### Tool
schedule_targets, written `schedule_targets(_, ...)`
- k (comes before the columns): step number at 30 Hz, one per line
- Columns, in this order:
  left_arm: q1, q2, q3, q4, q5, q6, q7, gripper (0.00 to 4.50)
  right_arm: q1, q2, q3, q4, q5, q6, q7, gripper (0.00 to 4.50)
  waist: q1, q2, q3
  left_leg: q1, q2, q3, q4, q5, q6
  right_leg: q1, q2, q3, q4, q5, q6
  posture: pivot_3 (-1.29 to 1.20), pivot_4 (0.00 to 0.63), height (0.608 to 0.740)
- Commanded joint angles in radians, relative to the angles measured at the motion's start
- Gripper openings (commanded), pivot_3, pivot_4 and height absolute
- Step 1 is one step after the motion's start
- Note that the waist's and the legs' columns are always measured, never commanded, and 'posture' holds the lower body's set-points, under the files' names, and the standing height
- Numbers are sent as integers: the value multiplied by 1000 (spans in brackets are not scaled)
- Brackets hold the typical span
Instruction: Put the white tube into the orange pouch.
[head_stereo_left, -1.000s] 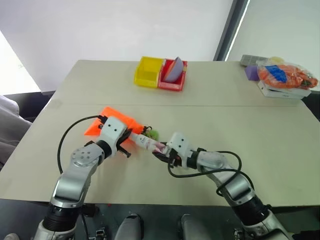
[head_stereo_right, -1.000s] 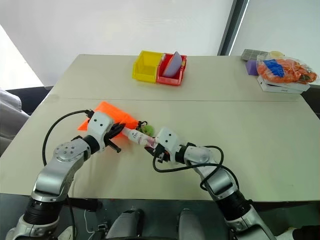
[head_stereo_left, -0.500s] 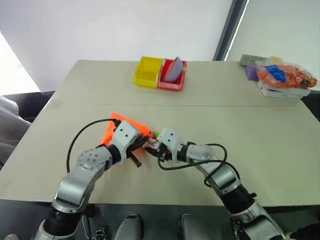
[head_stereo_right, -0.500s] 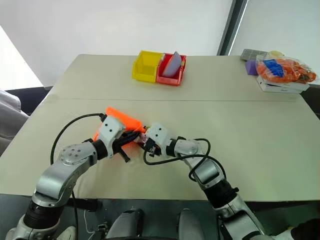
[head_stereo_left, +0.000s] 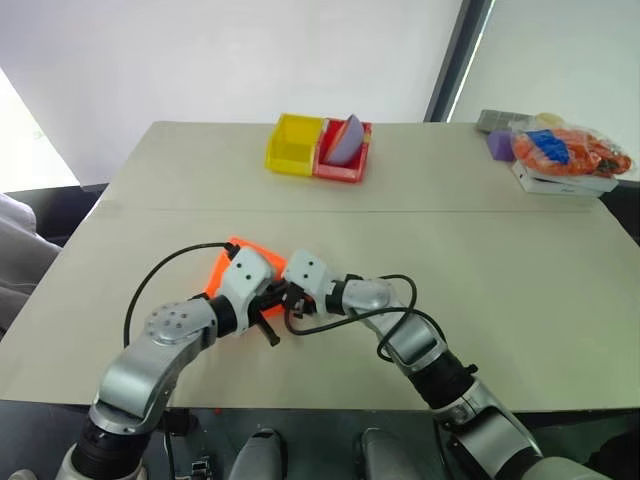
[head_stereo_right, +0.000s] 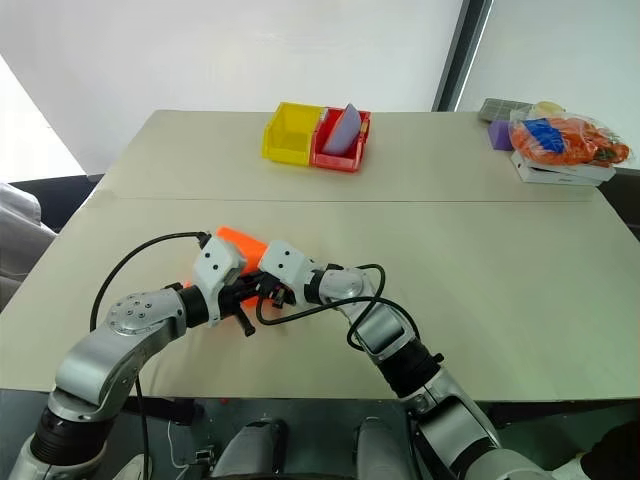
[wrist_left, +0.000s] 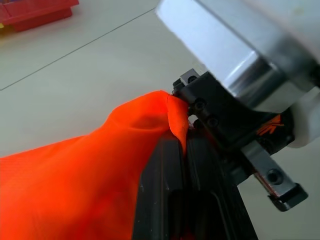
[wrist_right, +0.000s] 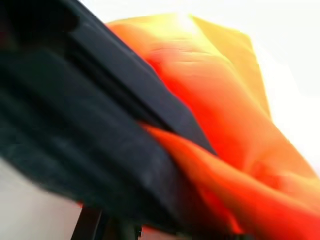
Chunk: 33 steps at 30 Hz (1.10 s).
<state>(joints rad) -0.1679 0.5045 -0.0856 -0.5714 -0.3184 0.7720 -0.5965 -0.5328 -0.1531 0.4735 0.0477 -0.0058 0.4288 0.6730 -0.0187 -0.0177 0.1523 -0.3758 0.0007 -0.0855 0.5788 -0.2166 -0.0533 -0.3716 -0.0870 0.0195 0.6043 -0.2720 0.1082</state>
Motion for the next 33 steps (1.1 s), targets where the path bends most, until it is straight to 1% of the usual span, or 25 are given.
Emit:
schedule_targets(1,24,16,32,-10,-5,-30,5,0,25,-28,-18,-100,13,15,18,3273,0,0,0,0,0,0,0,0,0,0,0,0,0,0,0,0,150,740)
schedule_targets(2,34,22,39,-5,-4,-35,3,0,36,-43,-27,-128,19,26,25,3813,1,0,0,0,0,0,0,0,0,0,0,0,0,0,0,0,150,740)
schedule_targets(3,44,30,51,1,-6,-41,0,0,51,-62,-36,-163,29,41,37,4254,1,0,0,0,0,0,0,0,0,0,0,0,0,0,0,0,150,740)
schedule_targets(7,73,53,99,33,-14,-69,-10,0,104,-143,-66,-281,73,97,86,4254,2,0,0,0,0,0,0,0,0,-1,0,0,0,0,0,0,150,740)
schedule_targets(10,89,64,111,57,-16,-99,-22,0,118,-171,-82,-320,93,128,91,4254,2,0,0,0,0,0,0,0,0,-2,0,0,-1,0,0,0,150,740)
schedule_targets(15,140,97,153,113,-26,-146,-61,0,186,-281,-175,-431,163,190,132,4254,5,0,0,0,0,0,-1,0,0,-2,-1,0,-3,0,-1,0,150,740)
schedule_targets(19,188,138,160,147,-12,-201,-99,0,206,-305,-228,-432,166,237,78,4254,2,0,0,-1,0,1,-1,0,0,-2,-1,0,-5,0,-1,0,150,740)
schedule_targets(23,200,143,174,179,-24,-226,-111,0,208,-279,-261,-387,159,253,13,4254,3,0,0,0,1,1,-1,-1,-1,-2,-2,0,-6,0,-2,0,150,740)
schedule_targets(26,203,143,178,189,-45,-231,-133,887,184,-226,-292,-321,173,291,-46,4318,2,0,0,0,2,1,-1,-2,-3,-2,-2,0,-8,1,-3,0,150,740)
schedule_targets(27,206,145,180,189,-48,-233,-136,1324,178,-210,-299,-307,185,304,-52,4318,2,1,0,0,2,1,-1,-2,-3,-2,-2,0,-8,1,-3,0,150,740)
schedule_targets(28,207,147,182,188,-50,-235,-138,1905,171,-197,-303,-293,191,309,-58,4318,3,1,1,0,2,1,-1,-2,-2,-2,-2,0,-8,1,-4,0,150,740)
schedule_targets(31,209,157,185,187,-53,-244,-148,3374,139,-162,-326,-249,206,323,-86,4318,3,2,1,-1,2,1,-2,-1,-1,-3,-1,0,-8,1,-4,0,150,740)
schedule_targets(33,210,164,189,185,-61,-248,-155,3374,116,-145,-346,-227,221,335,-99,4318,2,2,1,-1,2,1,-2,-1,-1,-3,-1,0,-8,1,-4,0,150,740)
